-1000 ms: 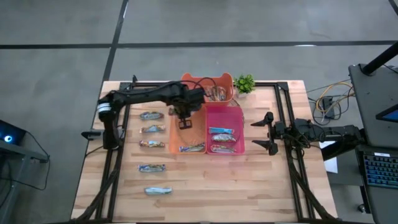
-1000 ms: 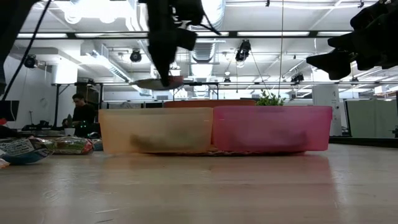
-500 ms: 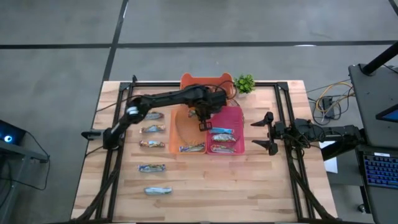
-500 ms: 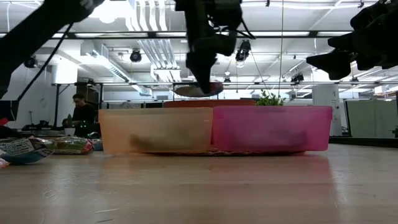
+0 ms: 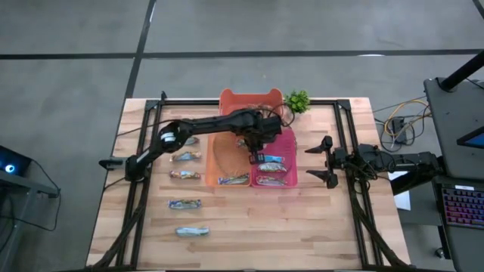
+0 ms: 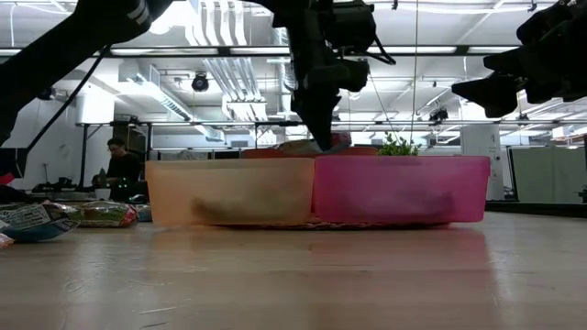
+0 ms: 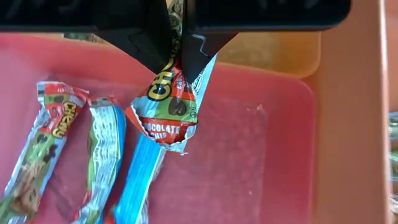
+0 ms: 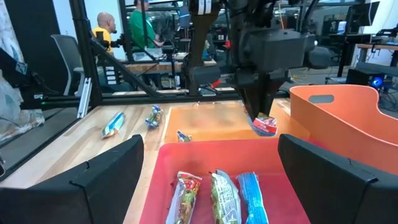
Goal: Pick and place Granola Bars by type
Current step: Put the red granola bar into the pink bin
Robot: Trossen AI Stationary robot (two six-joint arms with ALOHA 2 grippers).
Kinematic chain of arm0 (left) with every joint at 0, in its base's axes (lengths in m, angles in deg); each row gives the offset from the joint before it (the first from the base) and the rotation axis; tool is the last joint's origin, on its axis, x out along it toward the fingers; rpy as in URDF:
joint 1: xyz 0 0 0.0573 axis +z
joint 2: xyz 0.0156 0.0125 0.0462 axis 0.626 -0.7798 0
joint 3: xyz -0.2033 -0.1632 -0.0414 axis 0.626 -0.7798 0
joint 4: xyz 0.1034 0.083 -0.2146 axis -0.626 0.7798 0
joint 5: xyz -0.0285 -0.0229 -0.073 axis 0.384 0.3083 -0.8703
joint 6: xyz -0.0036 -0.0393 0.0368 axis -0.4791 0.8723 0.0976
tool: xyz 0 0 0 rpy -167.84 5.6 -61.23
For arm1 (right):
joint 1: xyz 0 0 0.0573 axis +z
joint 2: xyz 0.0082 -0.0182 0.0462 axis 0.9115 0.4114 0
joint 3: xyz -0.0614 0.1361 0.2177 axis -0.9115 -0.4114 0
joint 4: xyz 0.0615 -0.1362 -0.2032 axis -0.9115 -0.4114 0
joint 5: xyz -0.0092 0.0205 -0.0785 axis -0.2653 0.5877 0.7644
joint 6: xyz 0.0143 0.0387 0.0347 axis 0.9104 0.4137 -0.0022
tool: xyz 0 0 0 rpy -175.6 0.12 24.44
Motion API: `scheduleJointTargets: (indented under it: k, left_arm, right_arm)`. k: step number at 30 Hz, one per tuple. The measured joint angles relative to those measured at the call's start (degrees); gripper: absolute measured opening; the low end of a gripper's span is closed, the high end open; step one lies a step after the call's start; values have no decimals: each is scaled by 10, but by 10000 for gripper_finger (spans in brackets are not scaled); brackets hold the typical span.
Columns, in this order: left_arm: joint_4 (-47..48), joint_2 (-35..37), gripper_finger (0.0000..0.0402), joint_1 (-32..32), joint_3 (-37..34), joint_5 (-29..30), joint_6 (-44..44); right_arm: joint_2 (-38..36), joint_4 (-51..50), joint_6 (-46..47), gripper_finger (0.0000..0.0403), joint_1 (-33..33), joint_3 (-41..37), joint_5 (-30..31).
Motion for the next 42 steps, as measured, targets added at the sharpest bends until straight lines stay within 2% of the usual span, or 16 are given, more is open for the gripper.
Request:
scheduleJointTargets:
  k: [9,25,42]
  left_arm:
    - [-63,0,0,-3,-1,0,3]
    - [-204,-4,0,-8,-62,-7,20]
    - [-232,-72,0,-8,-62,-7,16]
  right_arm:
    - [0,0,0,359,0,0,0]
    - [0,0,-2,359,0,0,0]
    - [0,0,-1,359,0,0,0]
